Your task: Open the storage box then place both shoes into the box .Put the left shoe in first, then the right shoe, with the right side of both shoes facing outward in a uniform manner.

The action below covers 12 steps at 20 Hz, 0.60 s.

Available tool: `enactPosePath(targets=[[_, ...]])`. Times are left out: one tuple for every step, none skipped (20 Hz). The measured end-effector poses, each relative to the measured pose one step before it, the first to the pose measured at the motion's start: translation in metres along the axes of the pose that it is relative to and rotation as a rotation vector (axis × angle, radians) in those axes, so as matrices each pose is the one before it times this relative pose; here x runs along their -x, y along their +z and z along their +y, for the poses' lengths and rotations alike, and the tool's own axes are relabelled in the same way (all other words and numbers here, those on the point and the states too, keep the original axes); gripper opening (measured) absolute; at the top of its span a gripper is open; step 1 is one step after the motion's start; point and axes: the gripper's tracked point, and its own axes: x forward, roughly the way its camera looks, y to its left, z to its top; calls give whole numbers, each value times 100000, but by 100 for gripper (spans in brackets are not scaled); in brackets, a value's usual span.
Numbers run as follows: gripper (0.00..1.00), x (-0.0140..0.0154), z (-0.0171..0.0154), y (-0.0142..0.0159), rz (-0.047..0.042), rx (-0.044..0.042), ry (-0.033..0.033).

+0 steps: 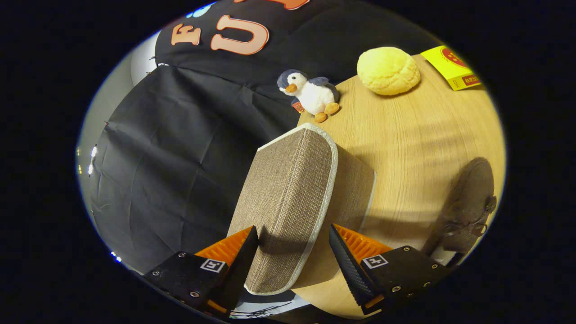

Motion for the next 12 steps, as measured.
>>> enactPosePath(targets=[[95, -161, 156, 68, -198, -2209, 1683], [95, -296, -10, -69, -14, -1661, 1236], [95, -164, 53, -103, 126, -1656, 1333], [95, -113, 37, -118, 205, -1828, 1067], [95, -98, 11, -81, 353, -1899, 928], [95, 0, 29, -13, 57, -1562, 689], [94, 173, 407, 30, 153, -814, 1954], [94, 442, 494, 138, -845, -719, 1338], [89, 280, 111, 323, -740, 477, 560], [87, 470, 87, 161, -236, 56, 1426], [84, 305, 429, 394, -479, -684, 1750], [81, 716, 925, 302, -1064, -751, 2309]])
